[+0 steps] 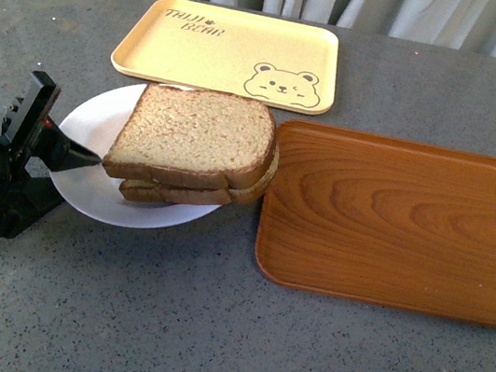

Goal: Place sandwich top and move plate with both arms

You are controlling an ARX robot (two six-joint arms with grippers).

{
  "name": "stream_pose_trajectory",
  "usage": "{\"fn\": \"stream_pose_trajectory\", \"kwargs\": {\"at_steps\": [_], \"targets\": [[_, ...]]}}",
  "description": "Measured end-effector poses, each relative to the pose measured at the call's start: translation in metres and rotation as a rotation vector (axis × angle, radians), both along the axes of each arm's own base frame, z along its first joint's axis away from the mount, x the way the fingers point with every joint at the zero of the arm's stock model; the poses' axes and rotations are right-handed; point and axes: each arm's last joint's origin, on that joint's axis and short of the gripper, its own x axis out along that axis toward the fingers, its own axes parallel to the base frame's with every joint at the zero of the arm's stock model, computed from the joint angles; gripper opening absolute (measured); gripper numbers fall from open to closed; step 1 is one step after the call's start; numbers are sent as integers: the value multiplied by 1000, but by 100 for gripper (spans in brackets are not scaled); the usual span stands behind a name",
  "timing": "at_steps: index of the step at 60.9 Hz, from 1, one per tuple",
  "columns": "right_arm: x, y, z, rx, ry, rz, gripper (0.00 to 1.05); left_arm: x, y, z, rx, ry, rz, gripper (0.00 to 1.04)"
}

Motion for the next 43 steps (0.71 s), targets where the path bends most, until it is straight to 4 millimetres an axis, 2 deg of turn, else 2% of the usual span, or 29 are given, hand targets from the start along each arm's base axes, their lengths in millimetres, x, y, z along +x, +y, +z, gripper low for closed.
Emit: {"fn": "stream_pose_trajectory", "kwargs": {"at_steps": [7, 15, 43], "targets": [[0, 0, 0, 0, 0, 0, 96, -1, -2, -1, 3, -2, -10, 20], [0, 0, 0, 0, 0, 0, 96, -2, -2, -1, -21, -1, -21, 3], [0, 0, 0, 0, 0, 0, 96, -6, 2, -1, -92, -39, -30, 2]]}}
